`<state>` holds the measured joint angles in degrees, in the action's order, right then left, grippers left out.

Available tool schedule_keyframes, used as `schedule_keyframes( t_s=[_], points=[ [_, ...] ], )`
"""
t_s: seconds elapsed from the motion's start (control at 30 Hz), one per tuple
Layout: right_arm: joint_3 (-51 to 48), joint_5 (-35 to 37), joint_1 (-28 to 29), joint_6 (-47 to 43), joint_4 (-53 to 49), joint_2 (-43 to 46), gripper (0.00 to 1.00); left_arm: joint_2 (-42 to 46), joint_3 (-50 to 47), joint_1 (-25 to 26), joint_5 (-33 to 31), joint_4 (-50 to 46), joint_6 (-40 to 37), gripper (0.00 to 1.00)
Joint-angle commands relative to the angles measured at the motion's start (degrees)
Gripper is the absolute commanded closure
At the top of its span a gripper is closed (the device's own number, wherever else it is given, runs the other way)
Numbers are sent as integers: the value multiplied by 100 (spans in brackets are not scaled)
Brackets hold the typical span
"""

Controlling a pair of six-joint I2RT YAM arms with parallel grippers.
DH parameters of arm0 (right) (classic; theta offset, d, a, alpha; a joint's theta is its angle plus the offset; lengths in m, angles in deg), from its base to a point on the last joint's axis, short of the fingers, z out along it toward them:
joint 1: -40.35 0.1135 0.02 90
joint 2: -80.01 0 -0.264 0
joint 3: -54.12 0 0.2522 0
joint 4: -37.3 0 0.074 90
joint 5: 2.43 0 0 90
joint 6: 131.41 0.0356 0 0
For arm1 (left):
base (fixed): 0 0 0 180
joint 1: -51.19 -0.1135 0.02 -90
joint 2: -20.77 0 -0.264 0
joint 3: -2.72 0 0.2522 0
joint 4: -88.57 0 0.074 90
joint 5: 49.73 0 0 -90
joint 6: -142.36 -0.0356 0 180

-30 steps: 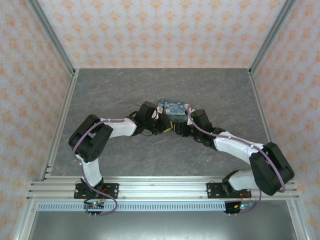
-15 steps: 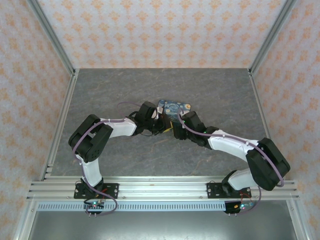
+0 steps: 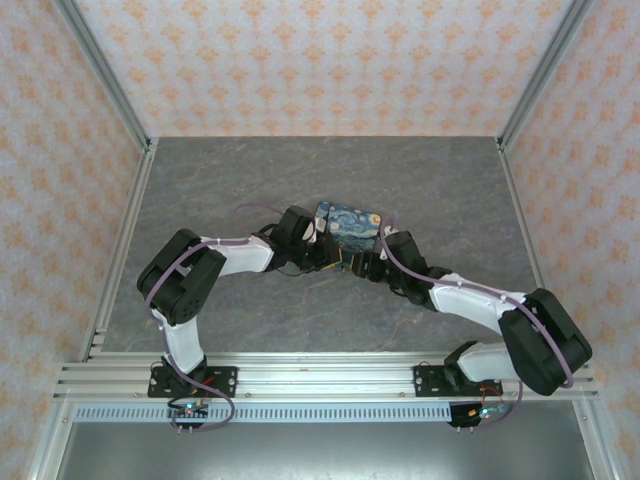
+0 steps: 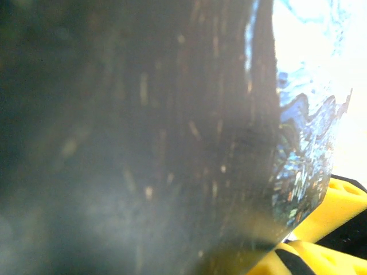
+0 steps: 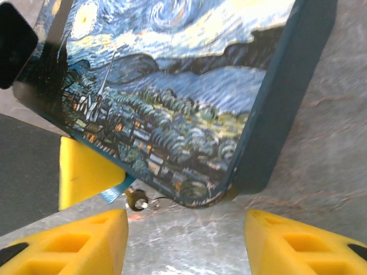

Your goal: Unlock the padlock with the key

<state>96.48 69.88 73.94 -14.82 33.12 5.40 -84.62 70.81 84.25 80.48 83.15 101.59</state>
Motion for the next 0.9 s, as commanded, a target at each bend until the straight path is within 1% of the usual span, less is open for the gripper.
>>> schedule_keyframes(
  t_s=[0.0,0.1,0.13,0.33,0.4,0.47,0.6,0.63,0.67,0.8,0.87],
  points=[
    [-231,-376,0,799,903,43,44,-187,-140,104,7,-726,18,72],
    [-345,-494,-1,1117,1235,41,44,-105,-221,104,-21,-728,11,58],
    [-378,-498,0,1180,1320,41,44,-59,-258,104,-38,-723,8,55],
    [-311,-482,-2,1247,1439,-101,44,533,-490,104,-169,-837,-2,42],
    [-223,-488,6,1215,1459,-226,44,771,-544,105,-252,-947,-20,39],
    [-109,-418,-2,1162,1459,-381,44,1016,-572,105,-371,-1086,-37,33],
    [205,-335,-32,963,1309,-705,44,1437,-546,96,-601,-1354,-63,26],
    [297,-329,-80,923,1271,-790,44,1518,-508,87,-663,-1431,-80,18],
    [404,-336,-141,880,1238,-856,44,1597,-473,80,-723,-1496,-94,15],
    [896,-382,-441,713,1040,-1110,44,1739,-281,53,-929,-1675,-116,12],
    [1220,-545,-614,660,945,-1331,44,1727,-161,38,-1032,-1743,-121,11]
  ],
)
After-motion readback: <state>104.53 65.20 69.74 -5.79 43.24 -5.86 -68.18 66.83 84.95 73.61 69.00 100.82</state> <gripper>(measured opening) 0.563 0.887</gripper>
